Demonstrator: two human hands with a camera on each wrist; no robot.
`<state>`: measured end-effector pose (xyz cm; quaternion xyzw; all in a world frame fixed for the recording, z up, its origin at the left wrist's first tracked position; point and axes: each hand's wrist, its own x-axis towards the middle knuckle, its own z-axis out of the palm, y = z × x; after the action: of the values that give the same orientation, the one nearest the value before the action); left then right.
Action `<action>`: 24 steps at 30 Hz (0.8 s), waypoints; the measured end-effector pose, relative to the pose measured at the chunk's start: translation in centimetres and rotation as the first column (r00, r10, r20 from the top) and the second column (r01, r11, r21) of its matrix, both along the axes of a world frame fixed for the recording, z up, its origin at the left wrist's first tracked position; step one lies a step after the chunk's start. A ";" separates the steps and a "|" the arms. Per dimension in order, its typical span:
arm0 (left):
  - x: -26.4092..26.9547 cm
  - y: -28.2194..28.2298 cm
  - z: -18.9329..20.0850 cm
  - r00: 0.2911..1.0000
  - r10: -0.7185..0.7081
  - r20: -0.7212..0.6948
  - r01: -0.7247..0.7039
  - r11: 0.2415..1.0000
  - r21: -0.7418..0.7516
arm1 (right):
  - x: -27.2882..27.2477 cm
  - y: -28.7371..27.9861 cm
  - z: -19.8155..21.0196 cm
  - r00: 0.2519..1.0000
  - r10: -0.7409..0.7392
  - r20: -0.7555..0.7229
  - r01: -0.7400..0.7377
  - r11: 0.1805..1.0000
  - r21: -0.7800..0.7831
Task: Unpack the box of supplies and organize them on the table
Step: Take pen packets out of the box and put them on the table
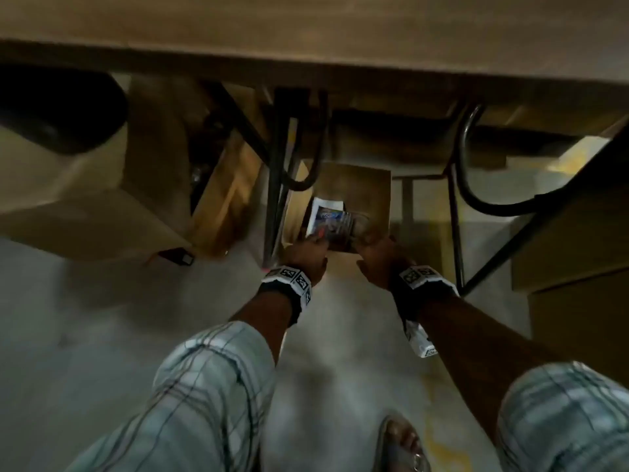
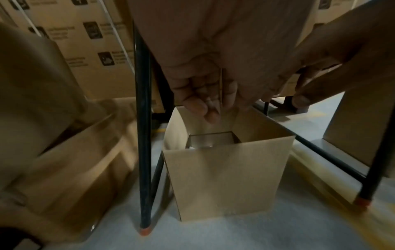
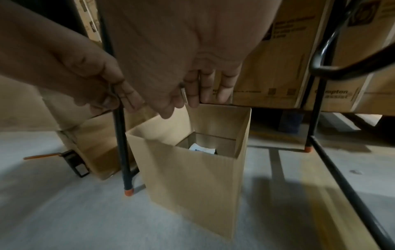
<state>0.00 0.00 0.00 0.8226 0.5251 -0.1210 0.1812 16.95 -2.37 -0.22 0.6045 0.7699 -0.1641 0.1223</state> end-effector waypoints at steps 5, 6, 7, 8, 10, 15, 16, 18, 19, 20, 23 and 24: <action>0.2 1.4 -6.7 0.997 -0.016 -0.077 0.020 0.998 0.055 | -0.8 0.8 -5.7 0.996 -0.062 0.062 0.064 0.997 -0.042; 0.3 1.8 -7.9 0.997 -0.027 -0.071 0.030 0.998 0.046 | -1.0 0.9 -6.5 0.996 -0.075 0.052 0.078 0.996 -0.045; 0.3 2.2 -8.6 0.997 -0.027 -0.074 0.030 0.999 0.043 | -1.1 1.3 -7.1 0.995 -0.095 0.038 0.097 0.995 -0.035; 0.2 2.3 -9.1 0.997 -0.032 -0.076 0.036 0.998 0.055 | -1.1 1.5 -7.6 0.992 -0.118 0.031 0.119 0.993 -0.027; 0.2 2.3 -10.0 0.996 -0.029 -0.088 0.036 0.997 0.072 | -1.2 1.6 -8.4 0.990 -0.110 0.088 0.110 0.994 0.007; 0.3 2.4 -11.2 0.999 0.018 -0.049 -0.013 0.995 0.096 | -1.3 2.0 -9.3 0.989 -0.106 0.103 0.101 0.994 0.049; 0.3 2.1 -11.3 0.999 0.009 -0.046 -0.005 0.995 0.101 | -1.3 1.6 -9.4 0.990 -0.110 0.092 0.106 0.993 0.041; 0.3 0.7 -10.8 0.998 -0.031 -0.057 0.037 0.994 0.107 | -1.1 0.3 -9.2 0.991 -0.106 0.076 0.106 0.994 0.010; 0.1 0.0 -10.5 0.997 -0.044 -0.065 0.050 0.993 0.103 | -1.2 -0.7 -9.0 0.993 -0.100 0.060 0.100 0.995 0.002; -0.2 -0.7 -10.2 0.997 -0.045 -0.067 0.052 0.994 0.096 | -1.3 -1.7 -8.7 0.995 -0.085 0.043 0.085 0.996 -0.004; -1.5 -3.5 -9.8 0.998 -0.052 -0.047 0.053 0.999 0.014 | -2.4 -5.4 -7.8 0.999 -0.033 0.027 0.034 0.999 -0.036; -1.9 -4.5 -9.8 0.999 -0.041 -0.024 0.041 0.999 -0.003 | -2.7 -6.5 -7.6 0.999 -0.025 0.020 0.026 0.999 -0.032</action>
<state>-1.93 -4.54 -9.83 0.8315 0.5101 -0.1353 0.1736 14.24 -8.88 -7.82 0.6138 0.7581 -0.1722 0.1376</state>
